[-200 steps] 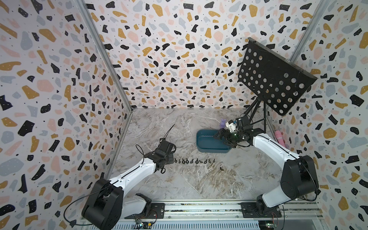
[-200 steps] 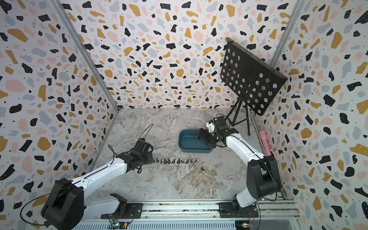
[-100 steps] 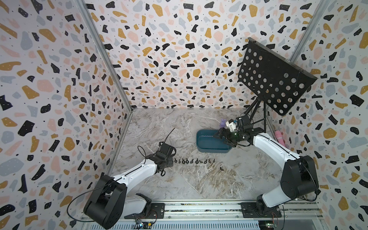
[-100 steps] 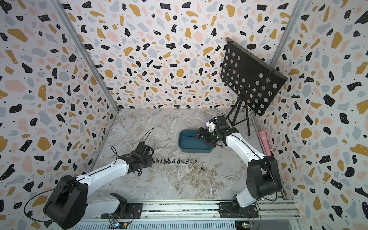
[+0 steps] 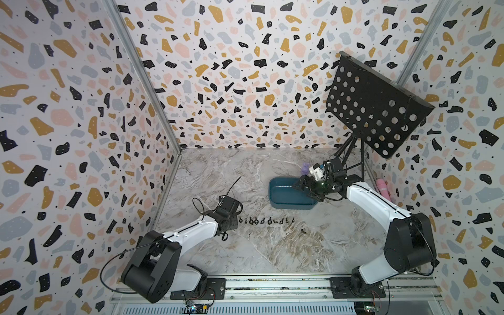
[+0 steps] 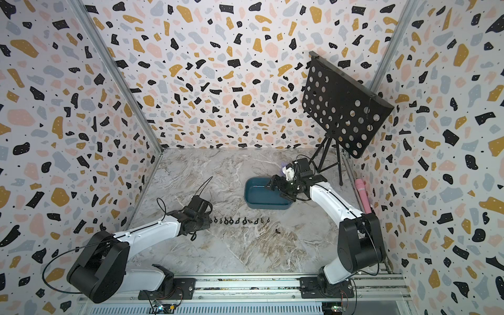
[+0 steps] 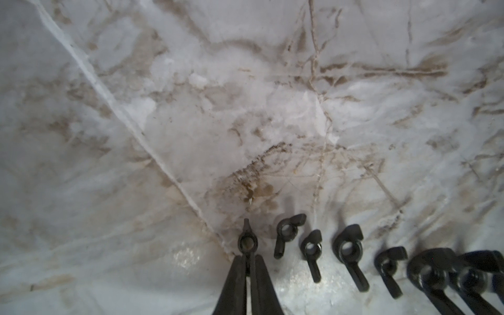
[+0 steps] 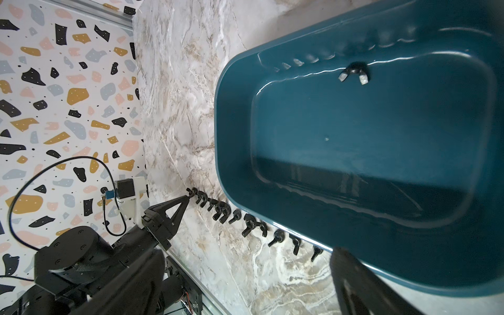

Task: Take out the wing nut from the storage box
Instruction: Place the wing nut at the center of the board.

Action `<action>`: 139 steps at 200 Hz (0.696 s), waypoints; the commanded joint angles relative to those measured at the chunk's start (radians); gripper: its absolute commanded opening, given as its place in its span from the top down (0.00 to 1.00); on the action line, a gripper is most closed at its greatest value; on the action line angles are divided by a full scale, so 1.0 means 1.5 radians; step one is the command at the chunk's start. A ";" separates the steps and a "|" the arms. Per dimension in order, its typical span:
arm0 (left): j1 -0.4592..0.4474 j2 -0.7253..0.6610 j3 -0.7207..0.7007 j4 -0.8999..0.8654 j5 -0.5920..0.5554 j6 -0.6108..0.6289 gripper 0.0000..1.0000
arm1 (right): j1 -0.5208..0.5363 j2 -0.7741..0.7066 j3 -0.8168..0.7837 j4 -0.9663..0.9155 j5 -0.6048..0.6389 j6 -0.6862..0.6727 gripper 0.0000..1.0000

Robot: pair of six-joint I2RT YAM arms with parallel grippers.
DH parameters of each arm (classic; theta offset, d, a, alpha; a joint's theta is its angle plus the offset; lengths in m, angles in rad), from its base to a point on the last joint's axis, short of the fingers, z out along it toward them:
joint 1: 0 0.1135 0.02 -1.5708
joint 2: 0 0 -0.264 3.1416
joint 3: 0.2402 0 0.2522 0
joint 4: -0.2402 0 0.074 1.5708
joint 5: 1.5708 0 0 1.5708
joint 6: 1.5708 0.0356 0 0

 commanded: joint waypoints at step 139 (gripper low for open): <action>0.004 -0.114 0.144 -0.077 0.083 0.032 0.00 | 0.011 0.073 0.149 -0.177 0.177 -0.112 0.00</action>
